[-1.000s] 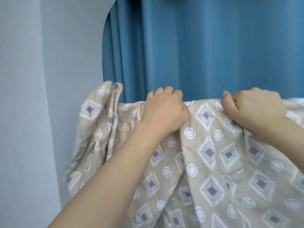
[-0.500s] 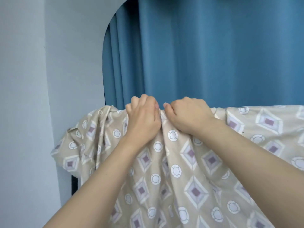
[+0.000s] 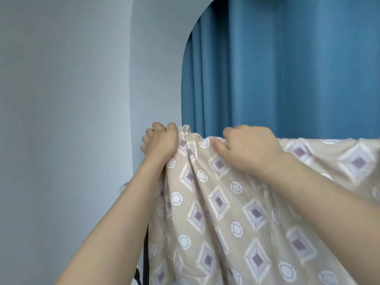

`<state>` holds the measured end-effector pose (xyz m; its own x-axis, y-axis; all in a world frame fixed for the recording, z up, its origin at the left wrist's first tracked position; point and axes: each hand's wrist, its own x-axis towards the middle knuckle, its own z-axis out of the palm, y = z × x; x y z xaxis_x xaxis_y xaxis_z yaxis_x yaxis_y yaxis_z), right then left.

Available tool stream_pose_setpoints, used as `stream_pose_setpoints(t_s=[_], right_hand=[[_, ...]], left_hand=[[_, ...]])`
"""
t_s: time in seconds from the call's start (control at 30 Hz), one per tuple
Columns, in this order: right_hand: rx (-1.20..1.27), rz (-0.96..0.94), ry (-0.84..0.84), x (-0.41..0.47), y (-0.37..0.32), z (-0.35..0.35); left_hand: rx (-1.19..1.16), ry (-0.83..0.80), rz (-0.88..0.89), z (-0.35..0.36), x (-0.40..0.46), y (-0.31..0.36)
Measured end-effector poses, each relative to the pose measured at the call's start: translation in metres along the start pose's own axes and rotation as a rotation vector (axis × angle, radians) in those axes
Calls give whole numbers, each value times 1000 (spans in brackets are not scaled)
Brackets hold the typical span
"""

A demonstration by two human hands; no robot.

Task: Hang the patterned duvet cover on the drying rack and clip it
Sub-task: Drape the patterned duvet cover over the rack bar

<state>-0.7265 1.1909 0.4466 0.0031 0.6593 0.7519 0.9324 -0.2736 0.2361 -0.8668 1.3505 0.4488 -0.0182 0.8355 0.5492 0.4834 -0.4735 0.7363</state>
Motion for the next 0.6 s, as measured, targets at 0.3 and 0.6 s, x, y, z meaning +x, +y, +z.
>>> stream_pose_setpoints(t_s=[0.3,0.6], right_hand=[[18,-93,-23,30,-44,14],[-32,12,102,26,-45,31]], left_hand=[[-234,-27,21,-28,-23,-65],[444,26,443,-39,-11,-93]])
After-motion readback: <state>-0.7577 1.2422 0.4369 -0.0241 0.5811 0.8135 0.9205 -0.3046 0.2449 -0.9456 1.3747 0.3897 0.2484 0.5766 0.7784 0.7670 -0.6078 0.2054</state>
